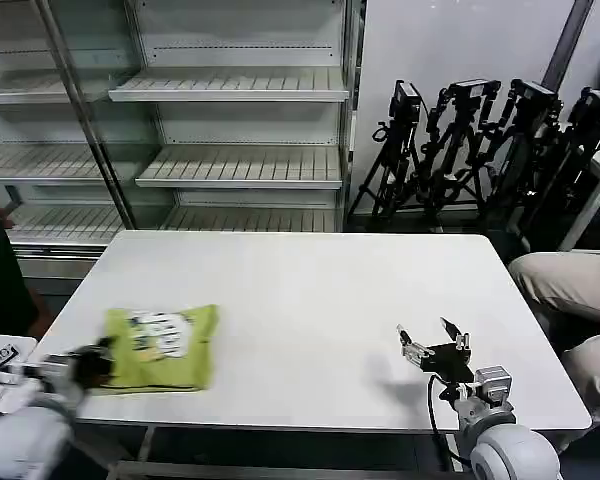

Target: Fold and organize the clothes.

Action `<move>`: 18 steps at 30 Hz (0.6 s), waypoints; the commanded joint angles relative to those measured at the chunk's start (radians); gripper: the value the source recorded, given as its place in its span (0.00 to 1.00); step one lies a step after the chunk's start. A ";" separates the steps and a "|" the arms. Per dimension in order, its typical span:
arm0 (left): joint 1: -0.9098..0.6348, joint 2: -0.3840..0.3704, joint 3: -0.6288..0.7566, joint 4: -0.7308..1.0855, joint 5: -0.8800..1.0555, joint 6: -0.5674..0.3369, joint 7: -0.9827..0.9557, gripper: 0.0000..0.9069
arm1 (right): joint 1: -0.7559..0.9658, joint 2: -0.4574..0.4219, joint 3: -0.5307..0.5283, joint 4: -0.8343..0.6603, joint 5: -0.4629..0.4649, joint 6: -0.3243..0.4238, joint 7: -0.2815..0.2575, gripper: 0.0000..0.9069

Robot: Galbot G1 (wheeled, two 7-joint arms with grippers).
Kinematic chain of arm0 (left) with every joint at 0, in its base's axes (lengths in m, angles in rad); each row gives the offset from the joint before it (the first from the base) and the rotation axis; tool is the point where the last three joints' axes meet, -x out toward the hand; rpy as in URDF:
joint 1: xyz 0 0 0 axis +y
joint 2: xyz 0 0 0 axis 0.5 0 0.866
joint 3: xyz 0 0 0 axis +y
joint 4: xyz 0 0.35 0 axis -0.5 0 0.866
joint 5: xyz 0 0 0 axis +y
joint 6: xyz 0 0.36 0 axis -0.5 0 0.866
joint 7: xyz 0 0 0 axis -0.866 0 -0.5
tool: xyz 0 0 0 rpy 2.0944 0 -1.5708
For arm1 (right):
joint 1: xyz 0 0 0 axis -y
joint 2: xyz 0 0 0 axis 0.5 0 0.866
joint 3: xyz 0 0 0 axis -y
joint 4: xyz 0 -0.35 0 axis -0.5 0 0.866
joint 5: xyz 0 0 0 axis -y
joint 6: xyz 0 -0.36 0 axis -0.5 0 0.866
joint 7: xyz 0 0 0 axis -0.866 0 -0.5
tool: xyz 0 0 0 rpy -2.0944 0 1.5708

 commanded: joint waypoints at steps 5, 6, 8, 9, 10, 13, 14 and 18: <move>0.089 0.115 -0.196 -0.321 0.124 0.002 0.224 0.01 | -0.013 0.001 0.016 -0.001 0.002 0.010 -0.003 1.00; 0.083 0.066 -0.085 -0.359 0.191 0.002 0.212 0.01 | -0.015 0.001 0.019 -0.002 0.001 0.011 -0.003 1.00; 0.068 -0.063 0.141 -0.433 0.334 0.001 0.166 0.01 | -0.019 0.000 0.024 -0.002 0.001 0.012 -0.002 1.00; 0.071 -0.115 0.258 -0.450 0.367 0.001 0.135 0.01 | -0.021 0.001 0.026 0.000 0.001 0.011 -0.002 1.00; 0.075 -0.191 0.362 -0.459 0.414 0.000 0.109 0.01 | -0.023 0.001 0.027 0.002 0.000 0.011 -0.002 1.00; 0.066 -0.378 0.624 -0.473 0.523 -0.002 0.050 0.01 | -0.023 0.002 0.024 0.008 -0.005 0.006 -0.001 1.00; 0.058 -0.414 0.683 -0.469 0.533 -0.002 0.042 0.01 | -0.022 0.003 0.024 0.011 -0.006 0.004 -0.001 1.00; 0.021 -0.543 0.825 -0.404 0.553 -0.002 0.005 0.01 | -0.019 -0.002 0.028 0.019 -0.008 0.001 -0.002 1.00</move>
